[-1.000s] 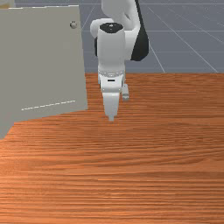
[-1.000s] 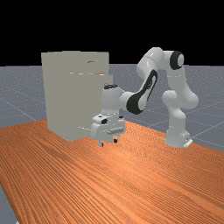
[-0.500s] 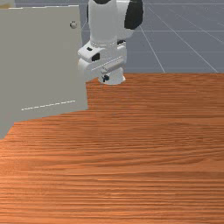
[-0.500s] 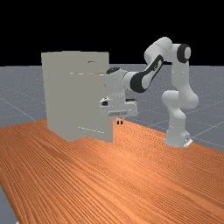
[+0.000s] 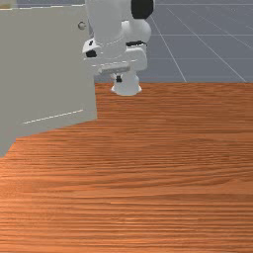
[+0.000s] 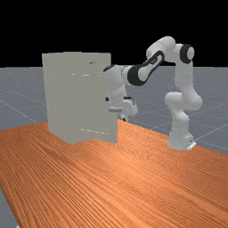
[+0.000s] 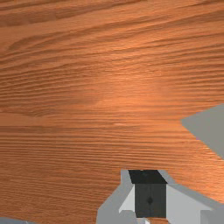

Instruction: Close the cabinet door

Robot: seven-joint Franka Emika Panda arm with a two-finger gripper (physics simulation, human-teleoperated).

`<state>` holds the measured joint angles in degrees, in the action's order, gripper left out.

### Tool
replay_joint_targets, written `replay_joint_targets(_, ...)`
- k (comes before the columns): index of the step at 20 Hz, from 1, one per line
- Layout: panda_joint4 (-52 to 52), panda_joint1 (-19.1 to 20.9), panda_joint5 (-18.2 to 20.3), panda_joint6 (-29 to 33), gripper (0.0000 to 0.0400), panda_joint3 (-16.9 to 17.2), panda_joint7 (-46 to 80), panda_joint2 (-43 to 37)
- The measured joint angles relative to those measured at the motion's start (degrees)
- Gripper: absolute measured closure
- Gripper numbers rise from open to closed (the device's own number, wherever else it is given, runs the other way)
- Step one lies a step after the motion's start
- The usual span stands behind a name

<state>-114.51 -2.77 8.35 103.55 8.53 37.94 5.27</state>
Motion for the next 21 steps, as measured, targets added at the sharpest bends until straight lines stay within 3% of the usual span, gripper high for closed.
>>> replay_joint_targets(4, -6.4, 0.0, -0.8, 1.5, 0.04, 0.8, 0.2, -5.2)
replay_joint_targets(10, -11.6, 0.8, -2.5, 1.8, 0.04, 5.0, -0.4, -9.7)
replay_joint_targets(17, -13.4, 5.8, -7.0, 2.6, 0.04, 14.9, -3.6, -11.5)
replay_joint_targets(21, -13.4, 6.7, -9.7, 5.8, 0.04, 19.0, -4.7, -11.0)
